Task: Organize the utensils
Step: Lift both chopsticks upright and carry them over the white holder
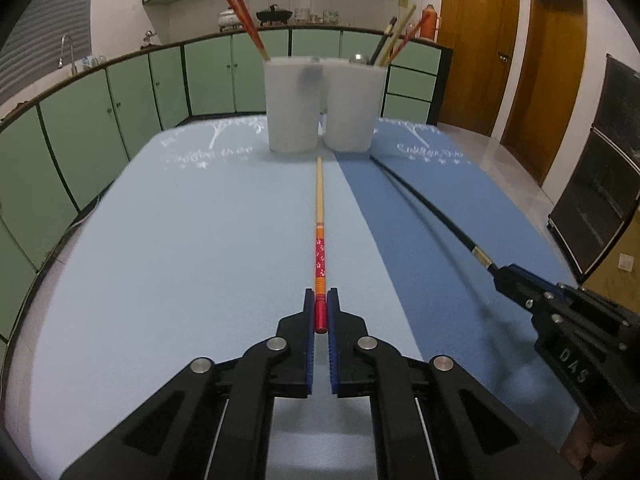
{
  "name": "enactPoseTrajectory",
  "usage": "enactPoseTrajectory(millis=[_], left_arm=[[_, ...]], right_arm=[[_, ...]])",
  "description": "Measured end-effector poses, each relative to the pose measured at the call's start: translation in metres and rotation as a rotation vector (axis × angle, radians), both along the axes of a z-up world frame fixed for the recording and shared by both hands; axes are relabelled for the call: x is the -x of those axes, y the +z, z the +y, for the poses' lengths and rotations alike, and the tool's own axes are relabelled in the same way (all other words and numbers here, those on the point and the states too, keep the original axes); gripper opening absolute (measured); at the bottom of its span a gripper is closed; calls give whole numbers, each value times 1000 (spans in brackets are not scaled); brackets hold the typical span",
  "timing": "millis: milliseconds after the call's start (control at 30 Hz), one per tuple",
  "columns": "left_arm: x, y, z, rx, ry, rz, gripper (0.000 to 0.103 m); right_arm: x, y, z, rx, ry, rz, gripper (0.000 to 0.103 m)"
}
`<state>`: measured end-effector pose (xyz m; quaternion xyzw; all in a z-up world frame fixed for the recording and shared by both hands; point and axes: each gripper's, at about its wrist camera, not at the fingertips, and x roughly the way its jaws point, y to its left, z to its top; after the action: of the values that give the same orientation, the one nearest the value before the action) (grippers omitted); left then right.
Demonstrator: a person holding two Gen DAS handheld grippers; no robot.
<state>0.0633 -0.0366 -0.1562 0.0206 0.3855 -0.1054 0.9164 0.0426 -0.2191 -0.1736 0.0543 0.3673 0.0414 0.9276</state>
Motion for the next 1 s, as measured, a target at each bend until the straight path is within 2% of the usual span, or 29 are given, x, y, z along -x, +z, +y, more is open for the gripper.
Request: enactPoseTrajectory(millis=[200,567,1000], left_arm=[[5,30,3,-3,1,-50,6],[7,88,21,81,8,-160,6],[-1,133,36,117,10,-252,6]], right_arm=[[2,19,0,20,11,-55,6],[5,69,-5,24,36,-165,6],[-9,128,-7,-8,98,-252,6]])
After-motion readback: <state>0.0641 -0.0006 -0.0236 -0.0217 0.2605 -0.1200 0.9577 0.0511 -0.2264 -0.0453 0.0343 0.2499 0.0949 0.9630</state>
